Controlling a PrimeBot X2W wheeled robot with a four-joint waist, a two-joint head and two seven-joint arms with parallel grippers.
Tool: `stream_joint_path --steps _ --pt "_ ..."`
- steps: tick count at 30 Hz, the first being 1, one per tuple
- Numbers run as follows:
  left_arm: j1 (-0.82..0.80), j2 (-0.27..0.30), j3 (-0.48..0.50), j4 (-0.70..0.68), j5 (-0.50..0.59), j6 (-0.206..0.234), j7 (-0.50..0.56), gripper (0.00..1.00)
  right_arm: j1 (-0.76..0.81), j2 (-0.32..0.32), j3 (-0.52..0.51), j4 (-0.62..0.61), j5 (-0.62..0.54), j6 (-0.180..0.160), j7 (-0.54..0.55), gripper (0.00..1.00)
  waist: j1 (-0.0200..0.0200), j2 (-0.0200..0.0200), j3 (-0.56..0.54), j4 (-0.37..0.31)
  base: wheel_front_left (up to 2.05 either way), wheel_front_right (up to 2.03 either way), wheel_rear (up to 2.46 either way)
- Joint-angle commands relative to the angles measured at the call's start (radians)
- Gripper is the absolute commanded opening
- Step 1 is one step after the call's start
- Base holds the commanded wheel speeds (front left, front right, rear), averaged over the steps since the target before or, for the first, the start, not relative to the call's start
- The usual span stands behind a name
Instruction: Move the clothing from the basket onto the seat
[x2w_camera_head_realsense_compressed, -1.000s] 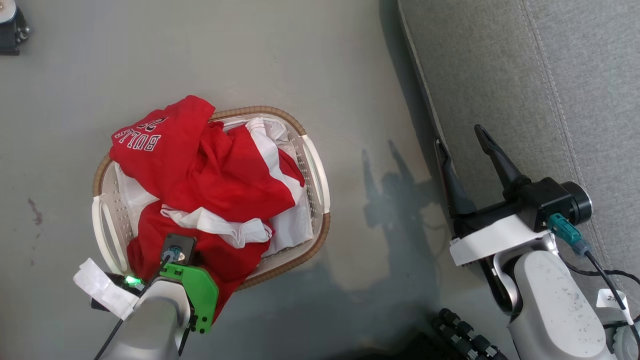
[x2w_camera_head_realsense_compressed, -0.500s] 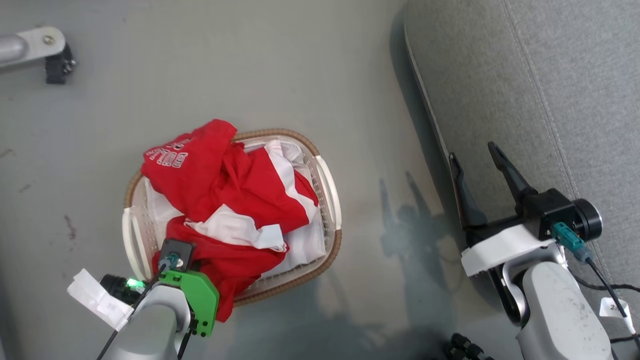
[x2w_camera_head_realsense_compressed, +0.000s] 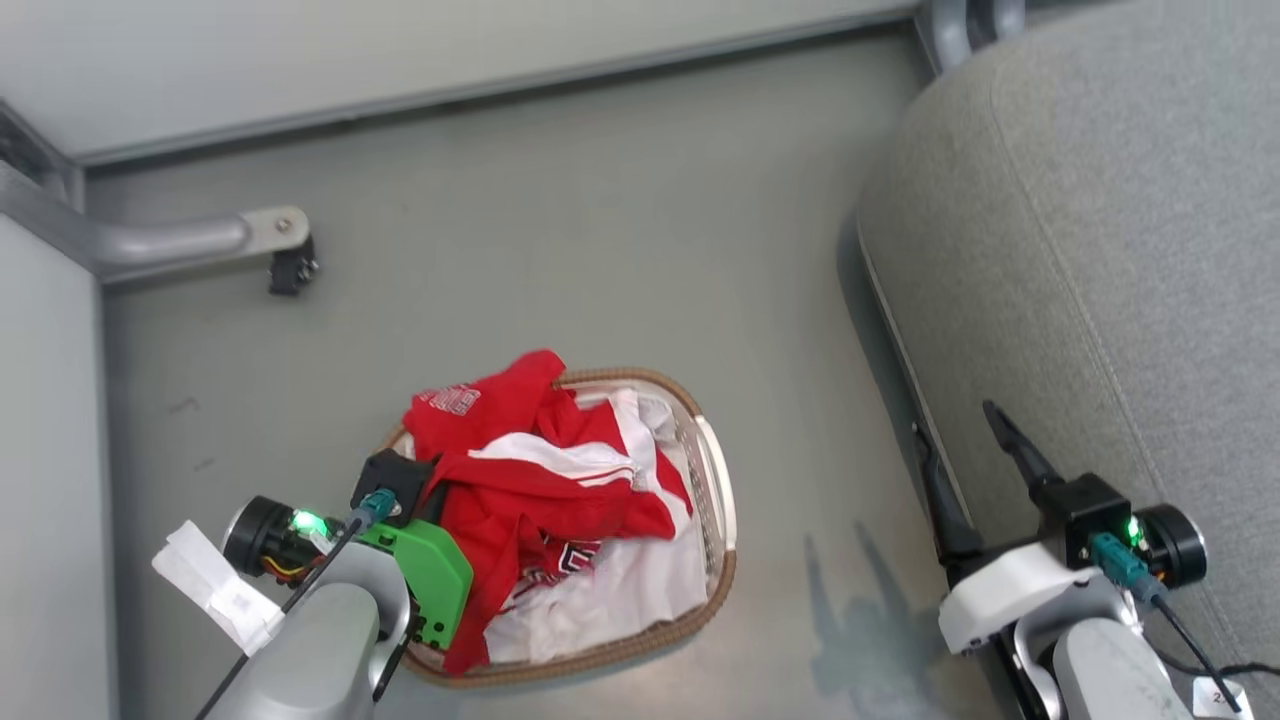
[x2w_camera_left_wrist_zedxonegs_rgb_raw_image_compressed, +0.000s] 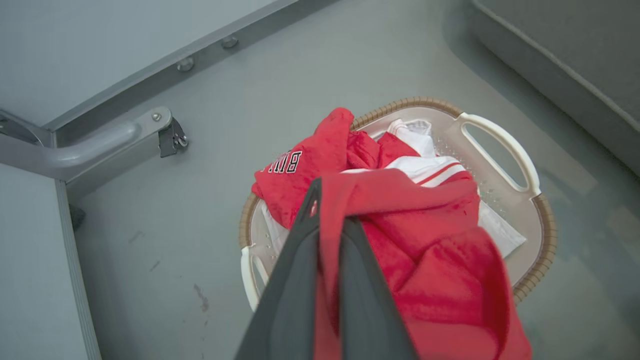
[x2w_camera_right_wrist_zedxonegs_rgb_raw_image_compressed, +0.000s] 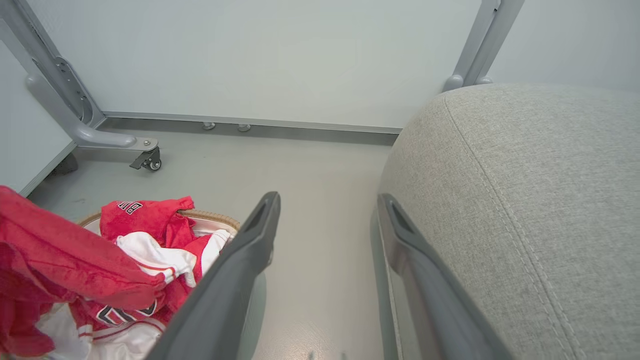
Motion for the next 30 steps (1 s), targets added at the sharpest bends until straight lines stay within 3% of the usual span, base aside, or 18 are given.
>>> stream_joint_path --steps 1,12,22,30 --pt "0.007 0.018 -0.007 -0.017 0.011 -0.003 -0.004 0.00 0.031 -0.005 0.000 0.008 -0.002 -0.001 -0.002 1.00 0.0000 0.0000 -0.162 0.066 0.00 0.00 0.00" --pt "-0.089 0.060 -0.075 -0.132 -0.008 -0.008 0.020 0.00 0.126 -0.005 -0.006 0.028 -0.012 -0.001 -0.002 1.00 0.0000 0.0000 -0.331 0.091 0.00 0.00 0.00" --pt "-0.242 0.110 -0.134 -0.260 -0.067 -0.008 0.093 0.00 0.094 -0.004 0.032 0.004 -0.008 -0.001 -0.002 1.00 0.0000 0.0000 -0.366 0.097 0.00 0.00 0.00" --pt "-0.325 0.118 -0.187 -0.315 -0.102 -0.008 0.144 0.00 0.052 -0.004 0.090 -0.004 -0.002 -0.001 -0.002 1.00 0.0000 0.0000 -0.374 0.098 0.00 0.00 0.00"
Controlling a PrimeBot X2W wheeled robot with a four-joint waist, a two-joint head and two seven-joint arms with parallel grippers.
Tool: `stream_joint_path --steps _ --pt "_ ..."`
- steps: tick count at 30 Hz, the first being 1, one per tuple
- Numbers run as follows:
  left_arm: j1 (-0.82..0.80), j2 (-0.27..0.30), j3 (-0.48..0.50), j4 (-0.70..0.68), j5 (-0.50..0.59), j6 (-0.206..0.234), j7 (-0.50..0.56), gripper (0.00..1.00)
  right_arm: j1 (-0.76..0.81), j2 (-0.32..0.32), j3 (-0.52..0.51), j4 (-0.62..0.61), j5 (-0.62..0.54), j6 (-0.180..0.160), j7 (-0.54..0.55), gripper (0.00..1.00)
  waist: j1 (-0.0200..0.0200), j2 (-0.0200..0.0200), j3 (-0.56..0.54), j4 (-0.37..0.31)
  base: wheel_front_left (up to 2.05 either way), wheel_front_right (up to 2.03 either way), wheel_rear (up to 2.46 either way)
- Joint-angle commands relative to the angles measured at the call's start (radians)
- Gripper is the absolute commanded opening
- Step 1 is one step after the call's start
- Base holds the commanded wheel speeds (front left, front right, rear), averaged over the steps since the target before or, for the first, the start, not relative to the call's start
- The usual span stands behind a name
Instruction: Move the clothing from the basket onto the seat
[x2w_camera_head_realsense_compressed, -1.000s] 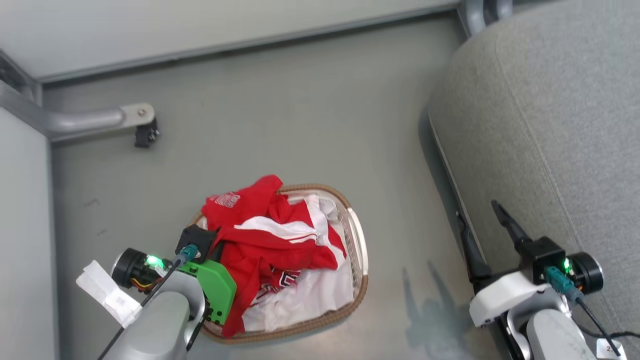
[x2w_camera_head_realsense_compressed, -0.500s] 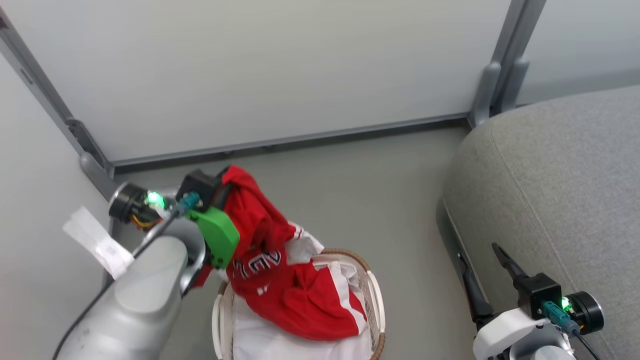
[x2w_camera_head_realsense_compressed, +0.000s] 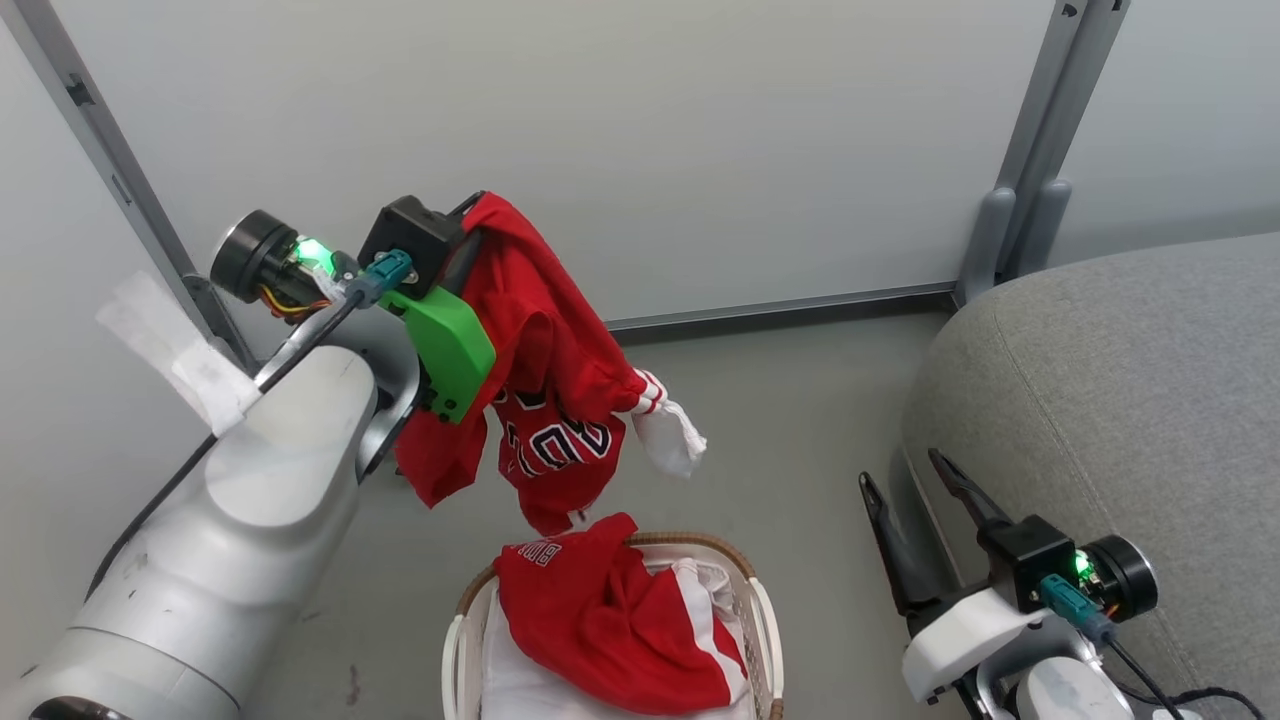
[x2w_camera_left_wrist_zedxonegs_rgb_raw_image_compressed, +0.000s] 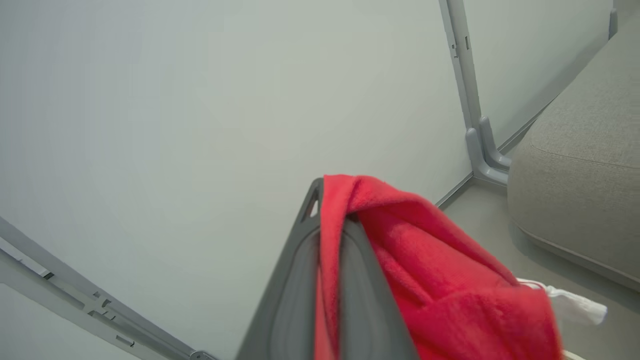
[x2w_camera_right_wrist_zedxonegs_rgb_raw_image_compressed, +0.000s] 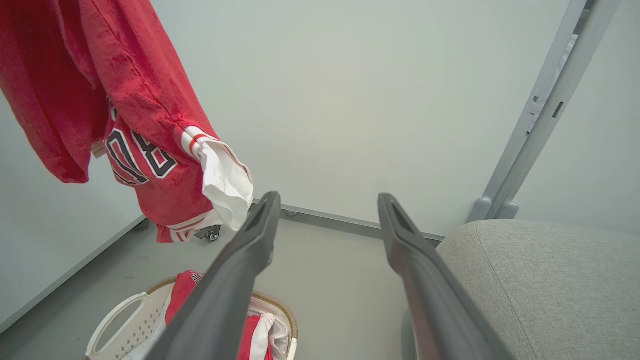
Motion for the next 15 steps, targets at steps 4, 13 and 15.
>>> stream_joint_path --steps 4,13,15 --pt "-0.042 -0.006 -0.034 -0.027 -0.026 -0.003 0.019 0.00 -0.027 -0.004 0.045 0.000 0.009 -0.001 -0.002 1.00 0.0001 0.0000 -0.007 0.008 0.00 0.00 0.00" --pt "-0.078 -0.023 -0.108 -0.097 -0.061 -0.001 0.052 0.00 -0.090 -0.004 0.140 0.024 0.020 -0.001 -0.002 1.00 0.0001 0.0000 -0.016 0.047 0.00 0.00 0.00" --pt "-0.083 -0.023 -0.121 -0.113 -0.067 -0.001 0.057 0.00 -0.110 -0.004 0.158 0.031 0.020 -0.001 -0.002 1.00 0.0001 0.0000 -0.016 0.057 0.00 0.00 0.00"
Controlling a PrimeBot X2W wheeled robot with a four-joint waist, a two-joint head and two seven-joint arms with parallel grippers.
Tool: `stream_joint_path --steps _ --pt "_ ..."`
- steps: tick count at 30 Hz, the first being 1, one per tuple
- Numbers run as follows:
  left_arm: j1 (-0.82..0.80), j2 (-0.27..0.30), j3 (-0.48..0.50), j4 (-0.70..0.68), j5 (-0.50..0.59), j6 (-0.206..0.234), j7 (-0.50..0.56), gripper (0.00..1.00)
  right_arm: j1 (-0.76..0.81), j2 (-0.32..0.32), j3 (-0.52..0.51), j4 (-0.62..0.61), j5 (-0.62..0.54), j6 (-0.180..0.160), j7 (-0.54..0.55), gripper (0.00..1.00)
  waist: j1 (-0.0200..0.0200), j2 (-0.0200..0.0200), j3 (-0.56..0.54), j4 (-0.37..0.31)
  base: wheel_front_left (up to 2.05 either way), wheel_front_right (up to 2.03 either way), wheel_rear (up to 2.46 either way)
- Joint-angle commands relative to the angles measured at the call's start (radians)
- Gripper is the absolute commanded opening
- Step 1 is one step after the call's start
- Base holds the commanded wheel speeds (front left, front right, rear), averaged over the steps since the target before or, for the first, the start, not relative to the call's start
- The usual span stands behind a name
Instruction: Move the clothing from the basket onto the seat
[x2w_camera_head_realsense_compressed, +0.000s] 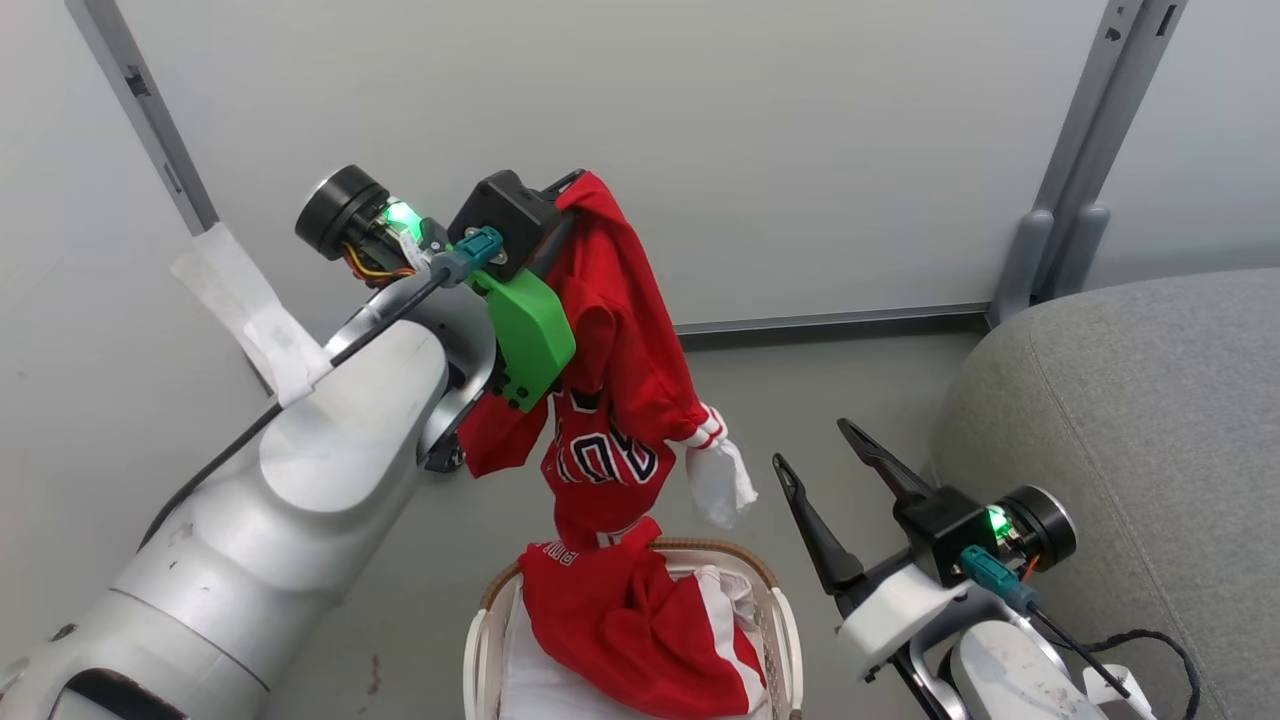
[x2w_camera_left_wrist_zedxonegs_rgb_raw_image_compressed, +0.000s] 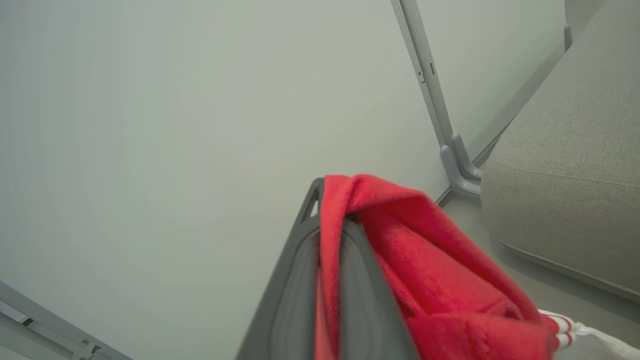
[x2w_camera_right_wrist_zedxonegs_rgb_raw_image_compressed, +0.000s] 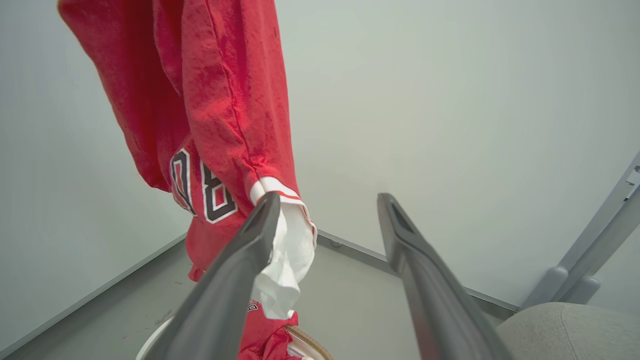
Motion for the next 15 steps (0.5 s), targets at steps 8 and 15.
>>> stream_joint_path --steps 8,15 --pt "-0.033 -0.012 -0.051 -0.070 -0.025 0.000 0.013 0.00 -0.096 -0.004 0.048 0.065 -0.038 -0.001 -0.002 1.00 0.0001 0.0000 0.000 0.045 0.00 0.00 0.00" --pt "-0.038 -0.026 -0.080 -0.123 -0.022 0.000 -0.001 0.00 -0.149 -0.004 0.044 0.147 -0.079 -0.001 -0.002 1.00 0.0001 0.0000 0.003 0.073 0.00 0.00 0.00"
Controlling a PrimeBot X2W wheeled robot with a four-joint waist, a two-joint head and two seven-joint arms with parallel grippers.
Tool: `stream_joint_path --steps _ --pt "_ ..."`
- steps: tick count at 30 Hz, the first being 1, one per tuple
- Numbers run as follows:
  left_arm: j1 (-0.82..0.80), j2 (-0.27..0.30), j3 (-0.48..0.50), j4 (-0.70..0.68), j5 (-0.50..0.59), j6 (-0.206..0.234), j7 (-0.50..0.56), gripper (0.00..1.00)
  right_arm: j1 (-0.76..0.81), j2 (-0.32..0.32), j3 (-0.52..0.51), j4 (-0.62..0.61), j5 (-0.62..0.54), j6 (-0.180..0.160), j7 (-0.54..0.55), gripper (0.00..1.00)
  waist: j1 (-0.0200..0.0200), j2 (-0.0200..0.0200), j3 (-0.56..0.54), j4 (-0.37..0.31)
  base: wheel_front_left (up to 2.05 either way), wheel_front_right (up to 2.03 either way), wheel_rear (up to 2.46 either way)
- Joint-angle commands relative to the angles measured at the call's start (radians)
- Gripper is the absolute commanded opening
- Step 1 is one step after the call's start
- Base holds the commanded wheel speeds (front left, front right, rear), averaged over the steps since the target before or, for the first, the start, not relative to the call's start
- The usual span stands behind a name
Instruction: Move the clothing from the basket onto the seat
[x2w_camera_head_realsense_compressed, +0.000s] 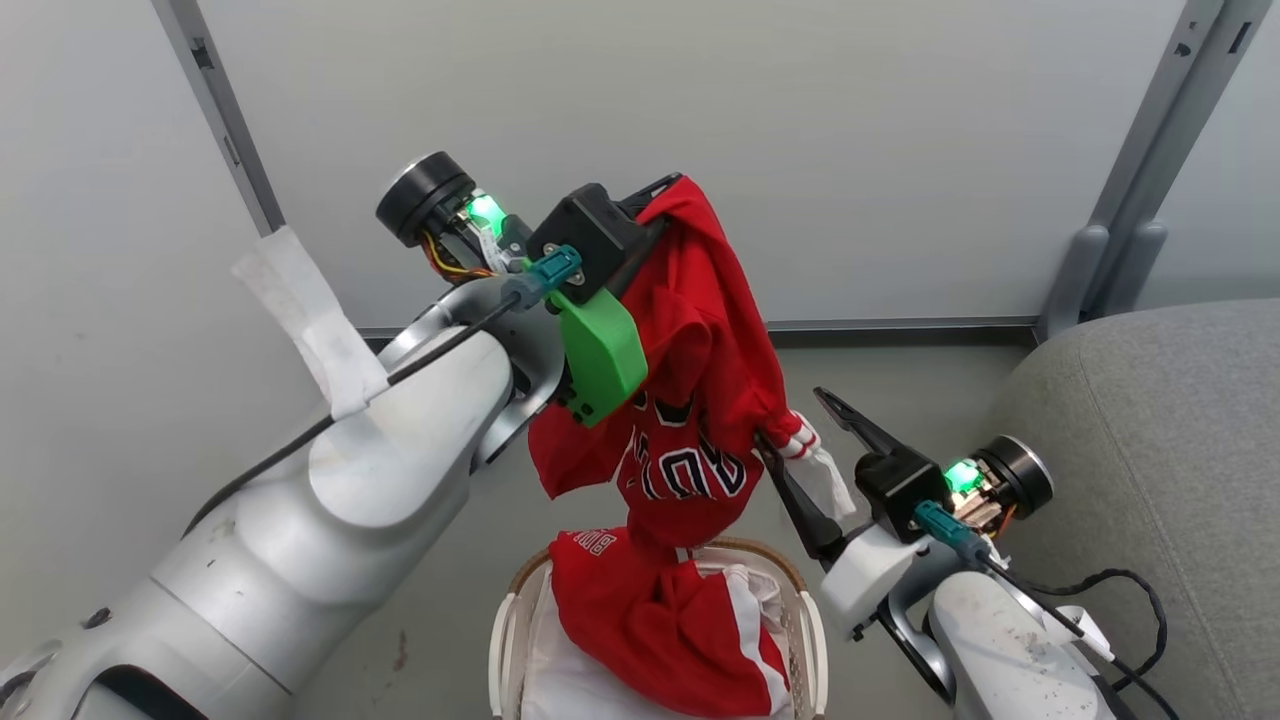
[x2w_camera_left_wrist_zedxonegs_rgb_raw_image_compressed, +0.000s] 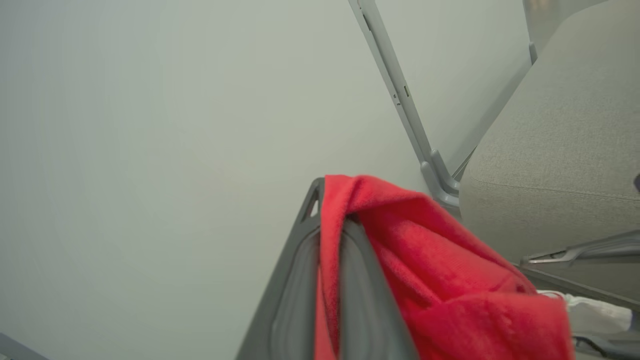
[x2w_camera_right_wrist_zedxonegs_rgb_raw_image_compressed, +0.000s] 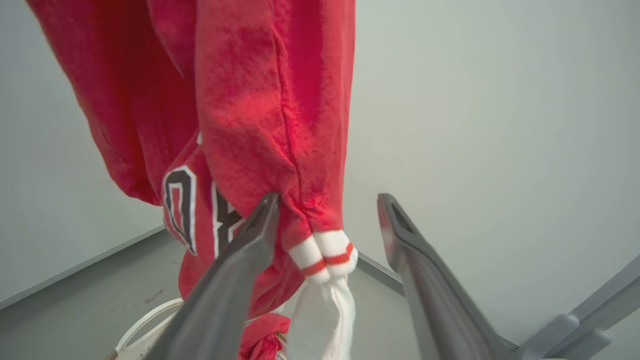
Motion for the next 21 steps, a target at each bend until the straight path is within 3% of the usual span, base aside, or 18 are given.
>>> stream_joint_path --steps 1,14,15,16,17,18,19,21 --pt "-0.014 -0.007 -0.007 -0.013 -0.004 0.000 -0.001 0.00 -0.014 -0.004 0.002 0.015 -0.009 -0.001 -0.002 1.00 0.0000 0.0000 0.001 0.011 0.00 0.00 0.00" --pt "0.031 0.000 -0.053 -0.148 -0.026 0.001 -0.008 0.00 -0.070 -0.004 0.086 0.153 0.022 -0.001 -0.002 1.00 0.0000 0.0000 -0.003 0.047 0.00 0.00 0.00" --pt "0.035 0.002 -0.053 -0.154 -0.027 0.003 -0.009 0.00 -0.076 -0.004 0.089 0.161 0.027 -0.001 -0.002 0.50 0.0000 0.0000 -0.003 0.049 0.00 0.00 0.00" --pt "0.043 0.005 -0.053 -0.160 -0.033 0.006 -0.009 0.00 -0.084 -0.004 0.090 0.169 0.031 -0.001 -0.002 0.42 0.0000 0.0000 -0.003 0.050 0.00 0.00 0.00" --pt "0.049 0.008 -0.053 -0.165 -0.036 0.008 -0.009 0.00 -0.087 -0.004 0.091 0.173 0.036 -0.001 -0.002 0.18 0.0000 0.0000 -0.003 0.051 0.00 0.00 0.00" --pt "0.059 0.012 -0.051 -0.169 -0.040 0.013 -0.010 0.00 -0.089 -0.004 0.092 0.179 0.038 -0.001 -0.002 0.05 0.0000 0.0000 -0.003 0.051 0.00 0.00 0.00" --pt "0.067 0.015 -0.049 -0.171 -0.047 0.016 -0.011 0.00 -0.090 -0.004 0.089 0.181 0.042 -0.001 -0.002 0.00 0.0000 0.0000 -0.003 0.051 0.00 0.00 0.00" --pt "0.090 0.026 -0.043 -0.171 -0.062 0.025 -0.013 0.00 -0.092 -0.005 0.078 0.176 0.044 -0.001 -0.002 0.00 0.0000 0.0000 -0.003 0.050 0.00 0.00 0.00"
